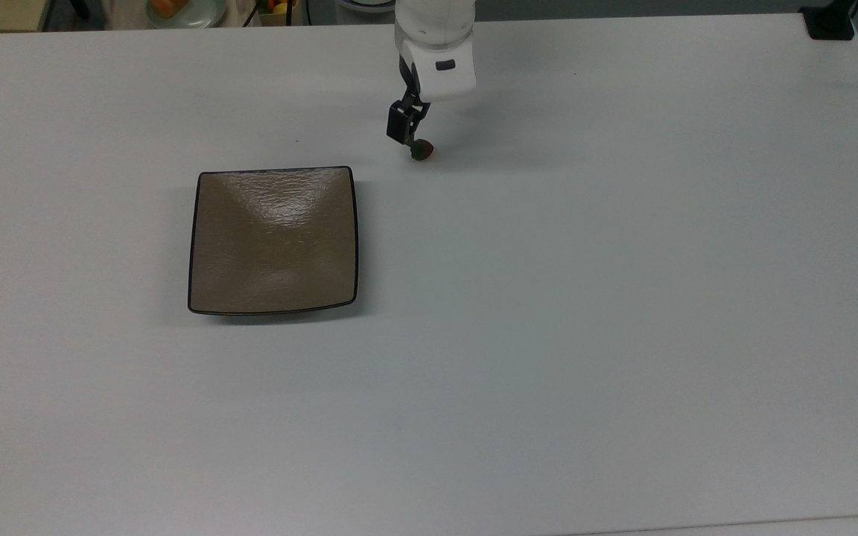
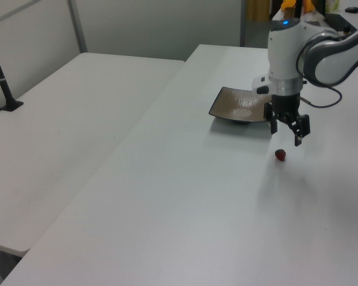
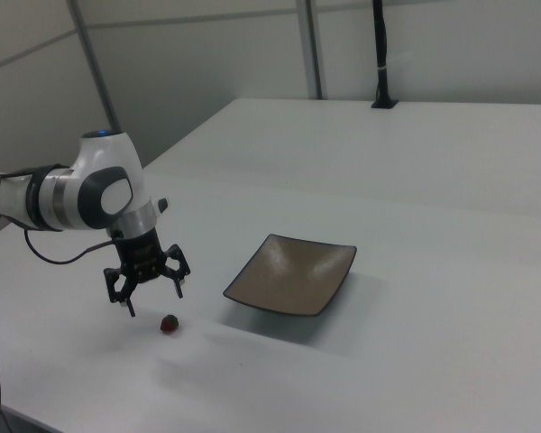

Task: Strawberries on a ceramic plate
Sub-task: 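Close the gripper around the red strawberry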

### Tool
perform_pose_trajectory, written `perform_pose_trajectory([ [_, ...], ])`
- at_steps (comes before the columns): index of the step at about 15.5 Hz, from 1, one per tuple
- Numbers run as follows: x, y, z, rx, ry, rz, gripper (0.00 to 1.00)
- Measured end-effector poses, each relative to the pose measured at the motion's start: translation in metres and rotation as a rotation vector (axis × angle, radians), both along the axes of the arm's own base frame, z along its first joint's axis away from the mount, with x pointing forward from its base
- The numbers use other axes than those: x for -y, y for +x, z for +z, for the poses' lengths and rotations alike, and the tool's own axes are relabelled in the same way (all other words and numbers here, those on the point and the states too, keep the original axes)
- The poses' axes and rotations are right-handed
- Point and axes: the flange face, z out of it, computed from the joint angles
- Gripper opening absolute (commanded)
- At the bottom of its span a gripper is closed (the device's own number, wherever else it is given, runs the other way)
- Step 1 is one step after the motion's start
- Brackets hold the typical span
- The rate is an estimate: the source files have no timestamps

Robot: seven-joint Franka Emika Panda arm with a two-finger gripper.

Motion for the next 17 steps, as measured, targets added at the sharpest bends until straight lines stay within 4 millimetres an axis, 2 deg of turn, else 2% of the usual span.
perform_pose_trajectory([
  [1,0.001,-0.001,-0.004,0.002,-0.006,0.007,0.93],
  [3,0.001,0.000,-0.009,0.011,-0.012,0.016,0.88],
  [4,0.001,0.000,-0.011,0.010,-0.013,0.017,0.80],
  [7,0.000,-0.001,-0.017,0.005,-0.014,0.022,0.78],
  [8,-0.001,0.000,-0.020,0.008,-0.012,0.023,0.70],
  [12,-0.005,-0.001,-0.030,0.006,-0.013,0.035,0.62],
  [13,-0.006,-0.001,-0.031,0.010,-0.015,0.039,0.56],
  [17,-0.007,0.000,-0.036,0.032,-0.015,0.052,0.52],
])
